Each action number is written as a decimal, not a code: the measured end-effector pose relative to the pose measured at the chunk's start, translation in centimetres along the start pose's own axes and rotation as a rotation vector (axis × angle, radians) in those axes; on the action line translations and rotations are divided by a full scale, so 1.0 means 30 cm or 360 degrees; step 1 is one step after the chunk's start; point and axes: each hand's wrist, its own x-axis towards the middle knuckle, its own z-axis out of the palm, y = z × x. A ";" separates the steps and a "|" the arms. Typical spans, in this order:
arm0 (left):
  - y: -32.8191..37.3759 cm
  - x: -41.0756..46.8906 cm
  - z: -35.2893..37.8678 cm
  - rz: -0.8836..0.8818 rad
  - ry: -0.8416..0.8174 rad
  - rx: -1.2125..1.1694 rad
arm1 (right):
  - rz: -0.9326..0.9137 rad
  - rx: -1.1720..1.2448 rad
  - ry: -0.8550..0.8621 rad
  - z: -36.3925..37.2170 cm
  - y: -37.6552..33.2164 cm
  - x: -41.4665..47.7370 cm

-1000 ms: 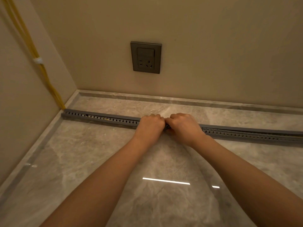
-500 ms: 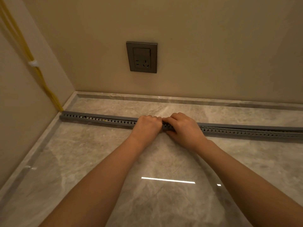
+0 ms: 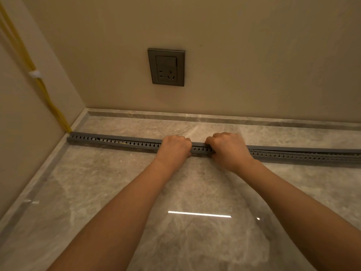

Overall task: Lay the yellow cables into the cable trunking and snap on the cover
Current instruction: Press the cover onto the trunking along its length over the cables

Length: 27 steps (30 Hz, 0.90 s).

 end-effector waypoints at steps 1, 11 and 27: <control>-0.001 0.001 0.001 -0.0004 -0.0001 -0.0012 | -0.0014 0.0006 -0.0006 -0.004 0.003 0.003; 0.008 -0.022 0.004 -0.0099 0.0114 -0.0131 | -0.0135 0.0029 -0.0049 0.004 0.024 0.018; 0.136 0.003 -0.025 -0.0026 0.0156 0.0010 | -0.0170 0.0154 0.0082 0.019 0.037 -0.002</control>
